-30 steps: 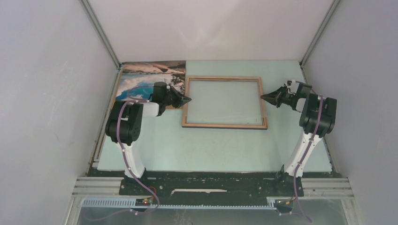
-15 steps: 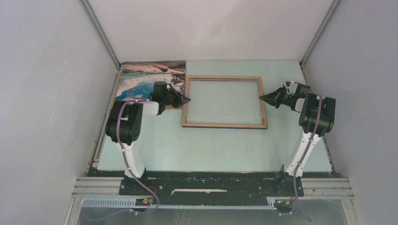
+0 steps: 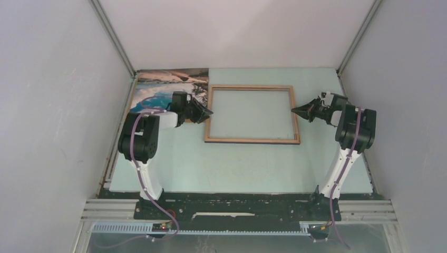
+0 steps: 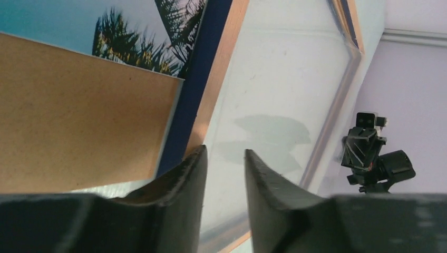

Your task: Put the photo into the frame

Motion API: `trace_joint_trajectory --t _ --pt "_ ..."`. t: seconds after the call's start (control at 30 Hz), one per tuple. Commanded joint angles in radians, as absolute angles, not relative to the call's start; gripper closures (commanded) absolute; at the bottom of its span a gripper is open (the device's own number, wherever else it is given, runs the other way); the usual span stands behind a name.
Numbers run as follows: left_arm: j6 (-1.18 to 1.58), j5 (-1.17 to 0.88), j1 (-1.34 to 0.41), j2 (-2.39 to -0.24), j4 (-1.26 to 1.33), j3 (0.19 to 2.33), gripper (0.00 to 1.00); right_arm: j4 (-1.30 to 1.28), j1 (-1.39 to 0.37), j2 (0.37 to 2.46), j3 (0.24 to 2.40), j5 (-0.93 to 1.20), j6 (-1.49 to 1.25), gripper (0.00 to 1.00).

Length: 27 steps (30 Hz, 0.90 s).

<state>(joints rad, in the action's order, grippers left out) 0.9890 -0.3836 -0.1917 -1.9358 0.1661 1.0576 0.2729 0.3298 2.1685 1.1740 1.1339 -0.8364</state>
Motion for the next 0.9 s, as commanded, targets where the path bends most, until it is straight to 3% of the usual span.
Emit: trace_joint_trajectory --t 0.0,0.13,0.23,0.3,0.4,0.67,0.87 --pt "0.913 -0.359 -0.17 -1.819 0.068 1.091 0.51 0.297 0.318 2.18 1.209 1.103 -0.835 1.0" --pt "0.819 -0.332 -0.143 -1.732 -0.077 1.091 0.33 0.27 0.311 2.176 1.209 1.075 -0.814 1.0" --pt "0.745 -0.276 -0.117 -1.651 -0.156 1.08 0.28 0.281 0.303 2.178 1.21 1.056 -0.819 1.0" --pt "0.71 -0.258 -0.113 -1.61 -0.184 1.075 0.24 0.279 0.297 2.181 1.21 1.053 -0.82 0.94" --pt "0.682 -0.283 -0.125 -1.581 -0.206 1.073 0.2 0.188 0.291 2.15 1.223 1.008 -0.752 0.84" --pt "0.647 -0.252 -0.228 -1.561 -0.197 1.024 0.15 -0.425 0.273 1.943 1.361 0.657 -0.395 0.56" --pt "0.617 -0.222 -0.242 -1.539 -0.222 1.038 0.14 -0.673 0.236 1.823 1.447 0.357 -0.263 0.49"
